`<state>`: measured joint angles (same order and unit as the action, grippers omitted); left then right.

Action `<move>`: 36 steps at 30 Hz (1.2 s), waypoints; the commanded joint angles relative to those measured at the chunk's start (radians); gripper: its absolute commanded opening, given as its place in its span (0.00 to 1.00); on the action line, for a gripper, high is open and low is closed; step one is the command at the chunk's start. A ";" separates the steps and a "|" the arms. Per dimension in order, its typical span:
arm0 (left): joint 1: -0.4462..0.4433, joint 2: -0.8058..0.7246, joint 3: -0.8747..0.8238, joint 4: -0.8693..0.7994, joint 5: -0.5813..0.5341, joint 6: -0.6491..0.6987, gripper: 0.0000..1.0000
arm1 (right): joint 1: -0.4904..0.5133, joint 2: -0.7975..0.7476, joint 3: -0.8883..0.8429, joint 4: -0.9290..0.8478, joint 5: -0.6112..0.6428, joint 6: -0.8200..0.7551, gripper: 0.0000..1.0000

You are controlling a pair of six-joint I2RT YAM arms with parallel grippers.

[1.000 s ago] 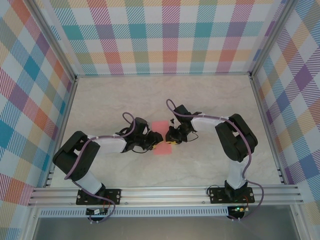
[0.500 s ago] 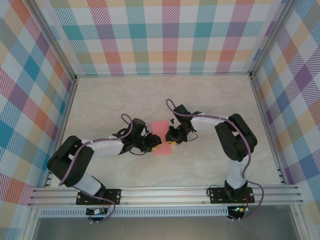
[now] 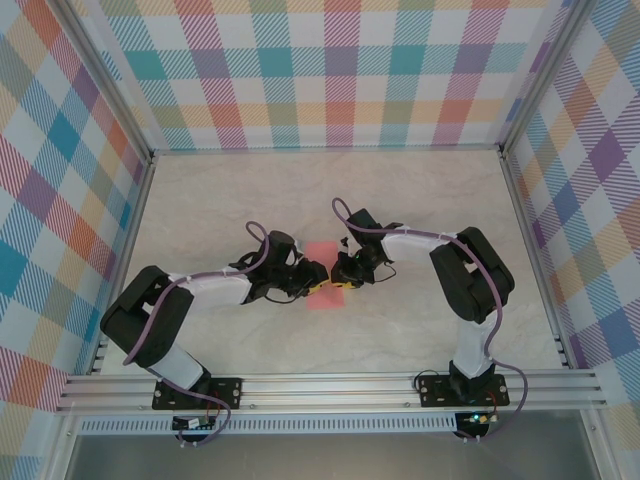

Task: Fold a paper plane with a square sheet of paper (pick it up from the middle)
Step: Fold the triangle a second time at the center of the table.

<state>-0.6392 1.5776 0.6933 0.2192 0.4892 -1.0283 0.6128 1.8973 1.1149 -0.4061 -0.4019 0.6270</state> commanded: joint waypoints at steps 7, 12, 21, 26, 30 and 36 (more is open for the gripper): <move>-0.010 -0.048 -0.031 -0.094 -0.049 0.026 0.24 | 0.001 -0.119 0.013 0.055 -0.073 -0.018 0.17; -0.010 -0.034 -0.039 -0.124 -0.067 0.031 0.22 | 0.001 -0.094 0.008 0.070 -0.120 -0.021 0.15; -0.010 -0.006 -0.027 -0.150 -0.085 0.033 0.18 | 0.009 0.015 0.022 0.082 -0.169 -0.031 0.14; -0.010 0.007 -0.014 -0.146 -0.079 0.033 0.17 | 0.011 0.062 0.044 0.043 -0.152 -0.044 0.14; -0.010 0.009 -0.002 -0.137 -0.064 0.032 0.23 | 0.010 0.045 0.066 -0.001 -0.119 -0.068 0.15; -0.010 -0.011 0.000 -0.107 -0.038 0.022 0.31 | 0.007 -0.050 0.062 -0.016 -0.056 -0.075 0.16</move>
<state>-0.6399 1.5772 0.6712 0.1055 0.4282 -1.0061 0.6174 1.9205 1.1648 -0.3935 -0.4957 0.5812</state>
